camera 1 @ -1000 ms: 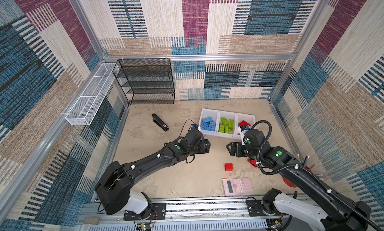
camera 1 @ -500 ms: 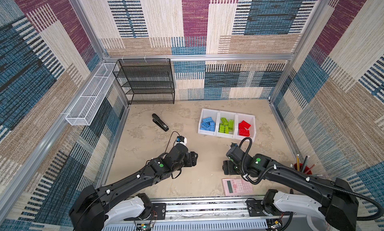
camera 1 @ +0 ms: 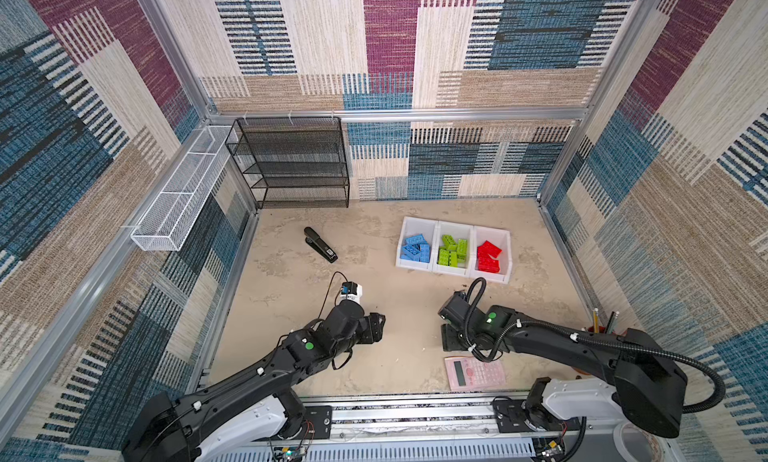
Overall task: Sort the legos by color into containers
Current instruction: 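Grasp the small square red brick with the right gripper while left withdraws, then carry the small red brick to the red compartment and open the right gripper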
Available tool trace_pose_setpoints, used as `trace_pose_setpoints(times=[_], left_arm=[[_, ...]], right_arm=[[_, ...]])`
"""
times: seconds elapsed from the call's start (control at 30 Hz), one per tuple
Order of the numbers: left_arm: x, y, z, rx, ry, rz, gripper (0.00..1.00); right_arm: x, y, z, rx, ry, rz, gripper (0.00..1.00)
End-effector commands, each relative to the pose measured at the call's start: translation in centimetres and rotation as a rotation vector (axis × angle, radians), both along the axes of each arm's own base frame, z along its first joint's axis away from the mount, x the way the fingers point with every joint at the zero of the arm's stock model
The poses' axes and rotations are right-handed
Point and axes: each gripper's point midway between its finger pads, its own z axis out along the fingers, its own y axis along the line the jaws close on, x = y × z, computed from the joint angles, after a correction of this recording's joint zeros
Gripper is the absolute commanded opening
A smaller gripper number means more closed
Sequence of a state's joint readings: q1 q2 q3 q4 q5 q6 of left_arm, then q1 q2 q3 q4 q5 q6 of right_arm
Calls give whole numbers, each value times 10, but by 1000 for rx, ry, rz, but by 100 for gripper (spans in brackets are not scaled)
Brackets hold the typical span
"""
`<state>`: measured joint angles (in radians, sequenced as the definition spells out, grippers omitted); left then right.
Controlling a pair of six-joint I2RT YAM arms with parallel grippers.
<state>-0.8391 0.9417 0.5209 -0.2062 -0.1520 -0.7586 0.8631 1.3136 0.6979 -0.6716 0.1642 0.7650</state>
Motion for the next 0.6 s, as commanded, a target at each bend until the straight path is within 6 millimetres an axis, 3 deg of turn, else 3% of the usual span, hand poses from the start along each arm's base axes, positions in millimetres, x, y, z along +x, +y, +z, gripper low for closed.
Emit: trace_pose_setpoints(times=[0.0, 0.17, 0.57], left_arm=[[0, 5, -2, 18, -2, 13, 73], [-1, 7, -9, 26, 8, 17, 73], [-7, 6, -24, 75, 66, -14, 73]], right_arm=[[11, 4, -2, 14, -35, 2, 70], [11, 2, -12, 25, -25, 5, 66], [23, 4, -5, 47, -49, 40, 49]])
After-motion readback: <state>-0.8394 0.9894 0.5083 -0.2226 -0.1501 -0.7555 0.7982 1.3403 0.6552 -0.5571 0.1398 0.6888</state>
